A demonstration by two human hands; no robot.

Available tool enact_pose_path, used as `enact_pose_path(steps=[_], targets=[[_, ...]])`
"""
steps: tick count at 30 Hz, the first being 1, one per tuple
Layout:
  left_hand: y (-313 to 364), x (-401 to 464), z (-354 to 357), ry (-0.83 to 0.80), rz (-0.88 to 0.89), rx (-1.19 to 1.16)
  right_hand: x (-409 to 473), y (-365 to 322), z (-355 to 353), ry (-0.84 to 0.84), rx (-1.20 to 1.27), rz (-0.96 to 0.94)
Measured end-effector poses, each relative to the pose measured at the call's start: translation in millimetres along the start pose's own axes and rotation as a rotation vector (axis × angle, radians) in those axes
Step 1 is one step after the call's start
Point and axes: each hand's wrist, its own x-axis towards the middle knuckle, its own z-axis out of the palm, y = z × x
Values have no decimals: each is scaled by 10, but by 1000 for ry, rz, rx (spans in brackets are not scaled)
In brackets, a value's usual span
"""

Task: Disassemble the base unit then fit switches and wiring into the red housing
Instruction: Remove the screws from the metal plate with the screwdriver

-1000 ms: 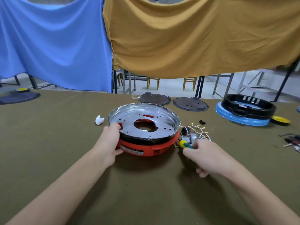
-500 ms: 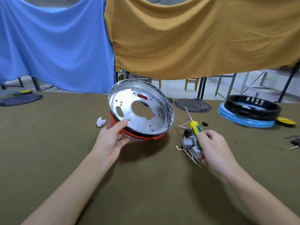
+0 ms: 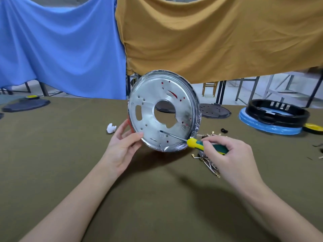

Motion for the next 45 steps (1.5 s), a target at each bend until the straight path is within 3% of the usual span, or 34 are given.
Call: enact_pose_path(steps=[9,45], targets=[[-10,36,-35,35,-20,-16,52,-11,-84,-18,-170,-22],[15,28,-31,80,-57,0,82,-20,-161,3,-190,-62]])
